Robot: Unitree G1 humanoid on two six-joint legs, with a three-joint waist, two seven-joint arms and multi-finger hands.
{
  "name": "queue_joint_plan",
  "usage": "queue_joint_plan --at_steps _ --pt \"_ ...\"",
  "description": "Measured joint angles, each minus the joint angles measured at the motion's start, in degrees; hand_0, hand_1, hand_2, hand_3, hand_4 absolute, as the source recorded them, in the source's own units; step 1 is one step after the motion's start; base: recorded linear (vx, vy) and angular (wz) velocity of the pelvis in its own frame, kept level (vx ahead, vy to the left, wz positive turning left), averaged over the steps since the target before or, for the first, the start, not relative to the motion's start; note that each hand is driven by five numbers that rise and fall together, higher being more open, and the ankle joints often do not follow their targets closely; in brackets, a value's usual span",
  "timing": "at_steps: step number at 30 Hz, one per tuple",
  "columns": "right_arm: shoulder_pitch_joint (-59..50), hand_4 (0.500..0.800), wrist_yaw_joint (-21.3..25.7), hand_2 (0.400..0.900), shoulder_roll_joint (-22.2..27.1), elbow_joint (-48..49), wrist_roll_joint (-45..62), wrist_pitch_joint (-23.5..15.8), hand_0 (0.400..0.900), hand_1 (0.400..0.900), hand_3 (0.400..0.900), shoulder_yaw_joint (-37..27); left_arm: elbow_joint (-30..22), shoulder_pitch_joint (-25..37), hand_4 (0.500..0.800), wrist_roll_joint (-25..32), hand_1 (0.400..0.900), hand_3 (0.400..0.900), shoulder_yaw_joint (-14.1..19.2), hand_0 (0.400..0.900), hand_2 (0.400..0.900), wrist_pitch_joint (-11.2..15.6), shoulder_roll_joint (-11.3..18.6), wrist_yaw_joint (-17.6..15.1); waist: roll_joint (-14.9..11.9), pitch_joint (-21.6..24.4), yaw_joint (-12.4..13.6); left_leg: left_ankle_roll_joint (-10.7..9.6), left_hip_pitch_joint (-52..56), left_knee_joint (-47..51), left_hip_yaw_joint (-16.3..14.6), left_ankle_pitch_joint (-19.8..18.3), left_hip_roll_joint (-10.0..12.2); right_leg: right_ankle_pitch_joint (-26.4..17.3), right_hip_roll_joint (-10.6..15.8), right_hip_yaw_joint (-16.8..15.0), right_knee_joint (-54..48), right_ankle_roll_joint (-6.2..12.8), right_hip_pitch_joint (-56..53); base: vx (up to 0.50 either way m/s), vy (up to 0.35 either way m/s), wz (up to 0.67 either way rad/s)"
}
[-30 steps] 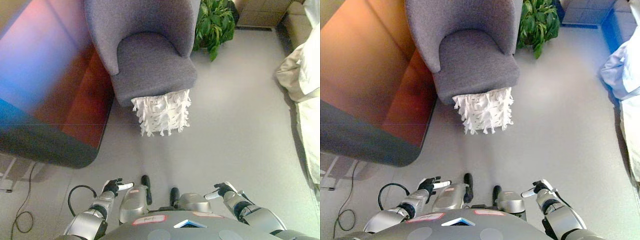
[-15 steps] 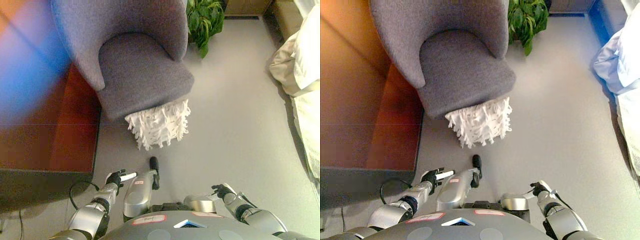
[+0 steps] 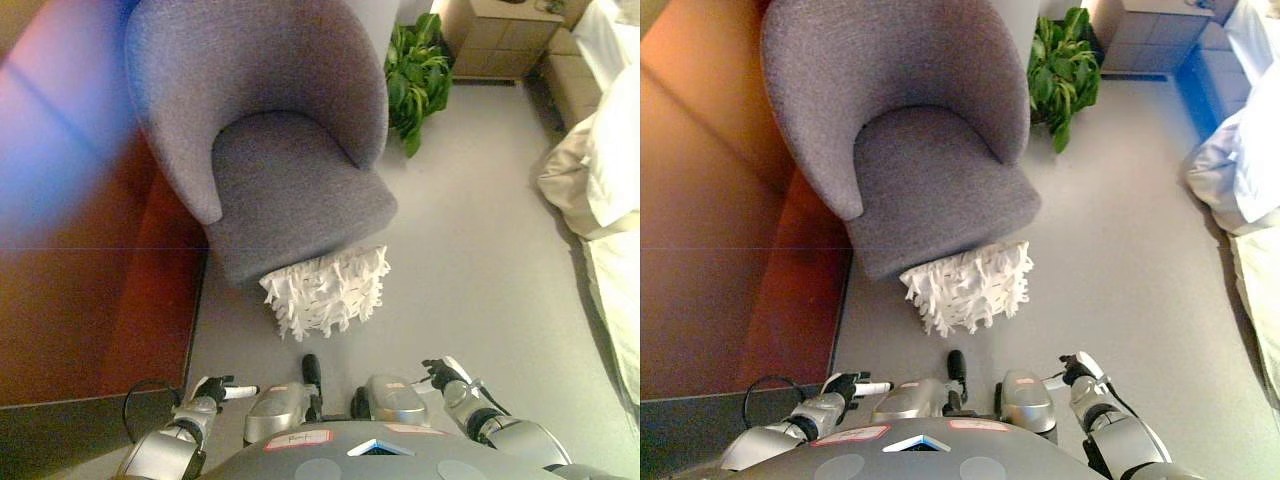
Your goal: Pick up the pillow and put it on the sofa.
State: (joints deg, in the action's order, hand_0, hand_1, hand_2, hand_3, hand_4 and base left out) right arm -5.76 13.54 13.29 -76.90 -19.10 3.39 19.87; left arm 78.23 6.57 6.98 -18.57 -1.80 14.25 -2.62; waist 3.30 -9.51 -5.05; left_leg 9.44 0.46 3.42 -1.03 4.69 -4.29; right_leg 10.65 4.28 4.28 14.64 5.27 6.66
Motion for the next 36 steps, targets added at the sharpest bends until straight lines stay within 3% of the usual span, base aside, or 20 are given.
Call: queue_joint_plan --at_steps 3,5,7,9,10,15,20,26,36 --pt "0.55 0.8 3.39 0.9 -0.17 0.03 -3.46 0.91 0.9 0.9 0.9 1.19 -0.4 0.09 0.8 -0.01 0.9 0.9 0.05 0.9 0.9 0.66 -0.26 0.07 -0.71 -0.09 -0.43 -0.69 0.97 1.02 3.1 -0.19 -0.94 -5.62 2.91 -1.48 -6.02 0.57 2.65 0.19 -0.17 0.39" --pt "0.46 0.8 5.54 0.9 -0.17 0.65 -5.78 1.63 0.9 0.9 0.9 1.94 -0.53 -1.37 0.8 -0.01 0.9 0.9 0.07 0.9 0.9 0.65 -0.6 -0.04 -1.1 0.28 0.43 -1.47 1.86 1.16 4.66 -0.72 -0.95 -6.86 3.15 -1.01 -6.44 1.26 2.34 0.02 -0.197 0.19" --pt "-1.14 0.8 6.77 0.9 -0.16 1.07 -8.02 2.22 0.9 0.9 0.9 3.65 -0.57 -2.38 0.8 -0.01 0.9 0.9 -0.21 0.9 0.9 0.49 -0.41 -0.09 -2.11 0.78 1.51 -2.62 1.22 0.93 5.73 -0.73 -1.14 -7.79 2.95 -0.49 -8.47 0.57 1.29 -0.05 -0.203 0.28" --pt "-4.31 0.8 7.51 0.9 0.1 1.14 -8.64 2.97 0.9 0.9 0.9 4.79 -0.49 -2.08 0.8 -0.04 0.9 0.9 -1.55 0.9 0.9 -0.2 0.36 -0.04 -4.01 0.23 2.86 -4.16 -2.07 -1.28 6.42 -1.44 -2.18 -14.01 3.62 -0.5 -11.69 0.0 -0.26 -0.06 -0.186 0.37" --pt "-8.23 0.8 7.72 0.9 1.35 1.16 -8.61 4.38 0.9 0.9 0.9 5.41 -0.42 -0.02 0.8 -0.13 0.9 0.9 -2.16 0.9 0.9 -0.74 0.27 0.26 -3.06 -1.57 3.7 -5.28 -5.69 -4.87 6.13 -2.78 -1.19 -14.85 2.81 0.07 -12.74 -0.33 -0.14 -0.07 -0.199 0.45" --pt "-17.16 0.8 8.61 0.9 3.69 1.52 -8.8 7.55 0.9 0.9 0.9 6.78 -1.28 3.61 0.8 -0.13 0.9 0.9 -2.46 0.9 0.9 -0.67 1.02 0.7 -2.57 -4.5 5.64 -7.64 -10.95 -7.91 4.89 -3.59 1.51 -14.55 0.98 2.58 -12.7 -2.71 2.02 -0.04 -0.161 0.39" --pt "-24.97 0.8 8.5 0.9 6.27 2.16 -10.92 9.75 0.9 0.9 0.9 7.45 -3.56 7.76 0.8 0.05 0.9 0.9 -3.7 0.9 0.9 -0.94 2.12 1.61 -1.54 -8.92 6.85 -8.98 -17.06 -10.44 5.36 -2.62 3.1 -13.96 -0.05 5.52 -11.43 -3.41 6.25 -0.07 -0.119 0.33" --pt "-32.75 0.8 6.29 0.9 9.09 2.22 -10.89 9.38 0.9 0.9 0.9 9.27 -4.63 12.16 0.8 1.04 0.9 0.9 -4.26 0.9 0.9 -1.05 2.19 1.97 0.55 -14.11 7.46 -8.82 -21.26 -11.75 6.53 -1.22 2.78 -14.76 -0.34 5.67 -10.99 -3.83 9.29 -0.07 -0.051 0.19" --pt "-45.18 0.8 1.48 0.9 11.9 2.29 -10.22 8.69 0.9 0.9 0.9 14.3 -8.04 17.21 0.8 12.31 0.9 0.9 -4.96 0.9 0.9 0.04 2.32 0.77 4.04 -18.77 11.72 -9.15 -29.36 -16.51 8.22 -0.8 1.96 -12.55 0.66 7.32 -3.47 -3.97 17.54 -0.07 0.02 0.15"
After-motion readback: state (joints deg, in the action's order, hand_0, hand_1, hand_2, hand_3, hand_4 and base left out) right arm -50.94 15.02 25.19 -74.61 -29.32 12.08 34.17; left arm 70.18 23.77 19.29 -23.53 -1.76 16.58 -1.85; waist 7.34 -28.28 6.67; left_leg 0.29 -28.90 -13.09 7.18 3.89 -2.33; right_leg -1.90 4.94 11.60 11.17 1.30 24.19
